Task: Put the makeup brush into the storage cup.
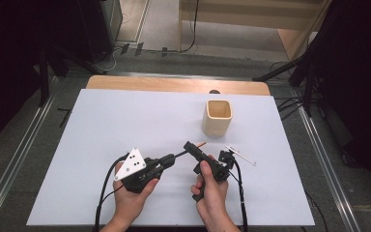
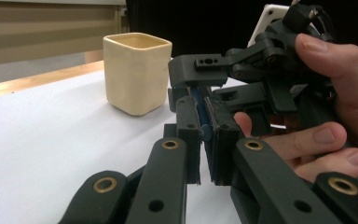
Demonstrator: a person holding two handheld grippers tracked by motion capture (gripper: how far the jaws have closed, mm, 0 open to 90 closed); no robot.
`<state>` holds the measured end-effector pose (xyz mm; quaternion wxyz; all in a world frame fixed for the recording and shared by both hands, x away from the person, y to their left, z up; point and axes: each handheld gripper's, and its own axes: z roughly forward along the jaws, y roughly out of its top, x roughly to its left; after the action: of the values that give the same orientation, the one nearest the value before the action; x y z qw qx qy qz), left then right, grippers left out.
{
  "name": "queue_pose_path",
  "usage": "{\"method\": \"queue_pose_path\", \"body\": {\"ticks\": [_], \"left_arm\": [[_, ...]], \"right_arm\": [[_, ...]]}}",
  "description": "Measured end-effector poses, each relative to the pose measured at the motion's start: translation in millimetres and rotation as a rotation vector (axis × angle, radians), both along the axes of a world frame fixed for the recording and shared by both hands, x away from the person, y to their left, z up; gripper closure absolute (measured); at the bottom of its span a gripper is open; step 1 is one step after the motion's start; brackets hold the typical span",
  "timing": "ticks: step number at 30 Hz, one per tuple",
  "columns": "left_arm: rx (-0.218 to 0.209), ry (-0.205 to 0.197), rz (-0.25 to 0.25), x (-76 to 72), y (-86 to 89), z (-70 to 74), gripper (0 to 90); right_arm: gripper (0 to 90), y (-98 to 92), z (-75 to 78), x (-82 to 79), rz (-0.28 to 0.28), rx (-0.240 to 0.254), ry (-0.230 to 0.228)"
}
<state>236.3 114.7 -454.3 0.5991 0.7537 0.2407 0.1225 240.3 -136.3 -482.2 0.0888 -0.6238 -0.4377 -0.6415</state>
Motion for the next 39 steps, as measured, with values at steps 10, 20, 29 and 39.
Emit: {"method": "queue_pose_path", "body": {"ticks": [10, 20, 29, 39], "left_arm": [[0.042, -0.003, -0.014, -0.3, -4.4, -6.1, 85.9], [0.072, 0.07, -0.002, 6.2, -5.4, -17.3, 28.2], [0.054, 0.044, -0.023, 7.8, 12.1, -14.6, 1.6], [0.065, 0.04, 0.023, 9.1, 33.4, -14.4, 1.6]], "right_arm": [[77.6, -8.0, 1.8, 2.0, 0.034, 0.081, -0.071], [84.1, -15.0, 16.9, -1.8, 0.033, 0.012, -0.219], [84.1, -22.6, 34.6, -6.2, -0.031, -0.213, -0.343], [84.1, -18.0, 50.4, -13.0, -0.045, -0.471, -0.477]]}}
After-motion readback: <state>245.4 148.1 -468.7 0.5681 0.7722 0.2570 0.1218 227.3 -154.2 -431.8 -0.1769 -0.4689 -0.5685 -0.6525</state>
